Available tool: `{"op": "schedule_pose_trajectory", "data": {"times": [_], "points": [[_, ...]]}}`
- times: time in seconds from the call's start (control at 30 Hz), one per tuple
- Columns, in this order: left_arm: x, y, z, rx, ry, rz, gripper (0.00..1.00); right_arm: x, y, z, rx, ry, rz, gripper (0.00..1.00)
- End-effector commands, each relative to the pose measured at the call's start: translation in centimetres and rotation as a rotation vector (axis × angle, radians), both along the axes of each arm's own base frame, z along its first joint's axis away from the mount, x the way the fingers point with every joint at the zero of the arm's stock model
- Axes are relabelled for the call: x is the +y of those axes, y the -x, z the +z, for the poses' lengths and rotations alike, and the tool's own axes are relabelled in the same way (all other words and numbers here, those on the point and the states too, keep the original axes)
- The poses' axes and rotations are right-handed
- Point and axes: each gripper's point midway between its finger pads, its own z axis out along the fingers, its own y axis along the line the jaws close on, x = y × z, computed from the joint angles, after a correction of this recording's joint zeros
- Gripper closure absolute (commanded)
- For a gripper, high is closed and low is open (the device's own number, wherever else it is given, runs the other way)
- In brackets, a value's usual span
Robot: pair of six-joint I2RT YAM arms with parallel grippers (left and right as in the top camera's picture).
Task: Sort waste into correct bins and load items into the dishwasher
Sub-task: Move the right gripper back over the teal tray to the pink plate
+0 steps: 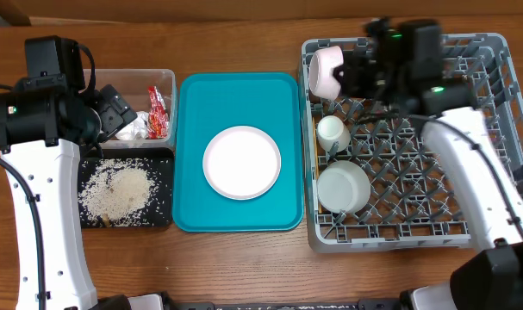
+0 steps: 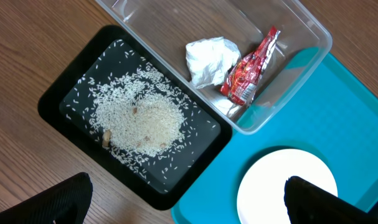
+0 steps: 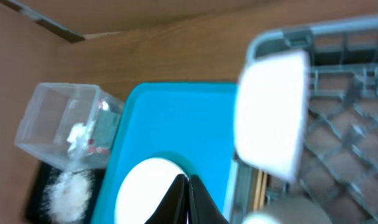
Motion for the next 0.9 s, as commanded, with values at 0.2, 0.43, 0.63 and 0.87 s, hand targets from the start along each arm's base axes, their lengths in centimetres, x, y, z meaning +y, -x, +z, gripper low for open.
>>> {"op": "schedule_pose_trajectory", "data": {"times": [0.2, 0.43, 0.63, 0.87], "points": [[0.0, -0.1, 0.0, 0.001, -0.007, -0.012, 0.0, 4.0, -3.0, -3.4, -0.099, 0.167, -0.032, 0.96], [0.0, -0.1, 0.0, 0.002, -0.007, -0.012, 0.0, 0.6, -5.9, -7.2, -0.096, 0.326, -0.201, 0.95], [0.0, -0.1, 0.0, 0.001, -0.007, -0.012, 0.0, -4.3, -5.5, -8.5, -0.028, 0.457, -0.324, 0.96], [0.0, -0.1, 0.0, 0.002, -0.007, -0.012, 0.0, -6.9, -4.8, -7.6, 0.014, 0.433, -0.352, 0.91]]}}
